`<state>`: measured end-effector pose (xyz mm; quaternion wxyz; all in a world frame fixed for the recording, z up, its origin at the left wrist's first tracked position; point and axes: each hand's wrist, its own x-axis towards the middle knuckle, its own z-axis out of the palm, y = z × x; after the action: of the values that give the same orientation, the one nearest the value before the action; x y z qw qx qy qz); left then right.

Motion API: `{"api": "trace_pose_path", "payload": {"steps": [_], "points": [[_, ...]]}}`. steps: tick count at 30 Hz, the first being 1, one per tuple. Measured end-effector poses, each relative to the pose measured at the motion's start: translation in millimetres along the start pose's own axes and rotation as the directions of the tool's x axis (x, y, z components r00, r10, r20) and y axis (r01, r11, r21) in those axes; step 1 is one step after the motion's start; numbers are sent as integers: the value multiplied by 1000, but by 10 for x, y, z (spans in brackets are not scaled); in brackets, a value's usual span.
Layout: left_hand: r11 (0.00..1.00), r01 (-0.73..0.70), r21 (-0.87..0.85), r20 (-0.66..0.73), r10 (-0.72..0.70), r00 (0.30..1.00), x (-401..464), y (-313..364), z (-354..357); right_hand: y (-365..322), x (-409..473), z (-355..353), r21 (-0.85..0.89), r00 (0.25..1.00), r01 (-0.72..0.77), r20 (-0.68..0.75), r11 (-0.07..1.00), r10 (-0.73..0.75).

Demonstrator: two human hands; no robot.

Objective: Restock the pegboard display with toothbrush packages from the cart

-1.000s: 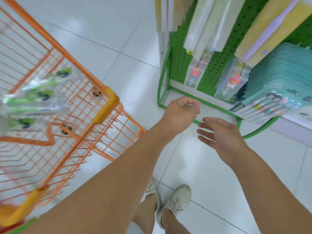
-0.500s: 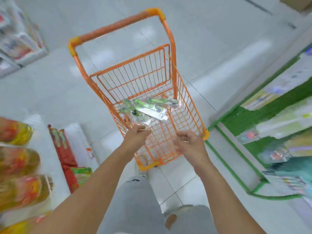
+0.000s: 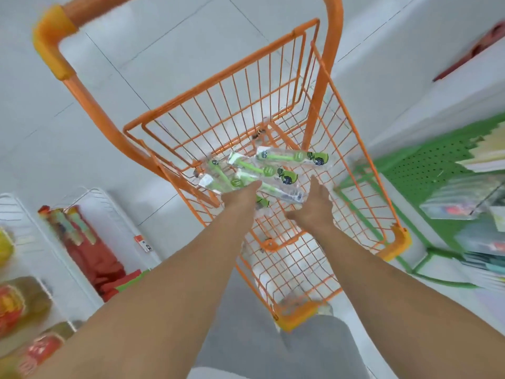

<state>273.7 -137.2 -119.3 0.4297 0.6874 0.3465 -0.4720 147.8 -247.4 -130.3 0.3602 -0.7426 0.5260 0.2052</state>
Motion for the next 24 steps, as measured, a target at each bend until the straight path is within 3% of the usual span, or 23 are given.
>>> {"api": "trace_pose_path", "payload": {"steps": [3, 5, 8, 10, 13, 15, 20, 24], "points": [[997, -41, 60, -116, 48, 992, 159, 78, 27, -30, 42, 66, -117, 993, -52, -112, 992, 39], [986, -91, 140, -183, 116, 976, 247, 88, -17, -80, 21, 2, -172, 962, -36, -273, 984, -13], [980, -117, 163, -207, 149, 967, 376, 135, -101, -111, 23, -312, -319, 770, 33, -596, 947, -228], [980, -114, 165, -188, 145, 971, 432, 191, -121, -72, 125, -540, -281, 695, -76, -703, 957, -151], [985, -95, 141, -192, 122, 974, 447, 264, -133, -64, 289, -781, -108, 763, -156, -644, 982, 51], [985, -97, 143, -228, 128, 965, 409, 298, -116, -115, 338, -897, -117, 810, -181, -581, 976, 81], [977, -133, 169, -276, 176, 945, 373, 416, -121, -295, 443, -972, -299, 858, -56, -502, 953, -107], [975, -140, 171, -269, 183, 946, 465, 469, -171, -607, 657, -851, -268, 861, 21, -486, 963, -154]]}}
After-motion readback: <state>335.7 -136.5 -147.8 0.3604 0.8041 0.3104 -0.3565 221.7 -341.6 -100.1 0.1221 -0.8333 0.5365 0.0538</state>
